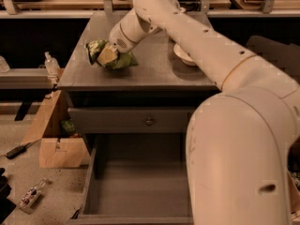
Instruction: Place green jalapeno chip bag into middle drawer
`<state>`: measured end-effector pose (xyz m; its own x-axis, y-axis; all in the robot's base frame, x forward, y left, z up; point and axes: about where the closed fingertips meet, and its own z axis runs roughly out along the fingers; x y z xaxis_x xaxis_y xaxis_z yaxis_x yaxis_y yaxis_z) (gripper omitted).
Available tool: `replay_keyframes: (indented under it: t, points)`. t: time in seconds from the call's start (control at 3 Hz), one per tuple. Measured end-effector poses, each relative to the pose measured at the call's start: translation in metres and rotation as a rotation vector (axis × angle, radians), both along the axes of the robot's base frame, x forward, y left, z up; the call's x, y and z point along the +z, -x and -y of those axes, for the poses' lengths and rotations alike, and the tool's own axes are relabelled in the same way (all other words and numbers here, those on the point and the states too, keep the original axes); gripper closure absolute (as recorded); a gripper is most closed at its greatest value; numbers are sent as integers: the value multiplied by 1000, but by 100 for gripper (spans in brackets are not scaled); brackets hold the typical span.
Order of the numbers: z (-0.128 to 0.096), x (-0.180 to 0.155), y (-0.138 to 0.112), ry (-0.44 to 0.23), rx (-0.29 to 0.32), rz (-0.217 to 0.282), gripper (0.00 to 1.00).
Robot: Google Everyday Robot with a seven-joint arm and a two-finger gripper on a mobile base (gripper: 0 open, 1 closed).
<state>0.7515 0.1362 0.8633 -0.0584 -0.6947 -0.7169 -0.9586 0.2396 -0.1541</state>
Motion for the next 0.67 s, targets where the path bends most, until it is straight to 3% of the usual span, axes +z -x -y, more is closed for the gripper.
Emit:
replay_keyframes:
  t: [0.33,0.67]
  points:
    - [21,44,22,140,-107,40,100]
    - [38,76,46,223,-193,54,100]
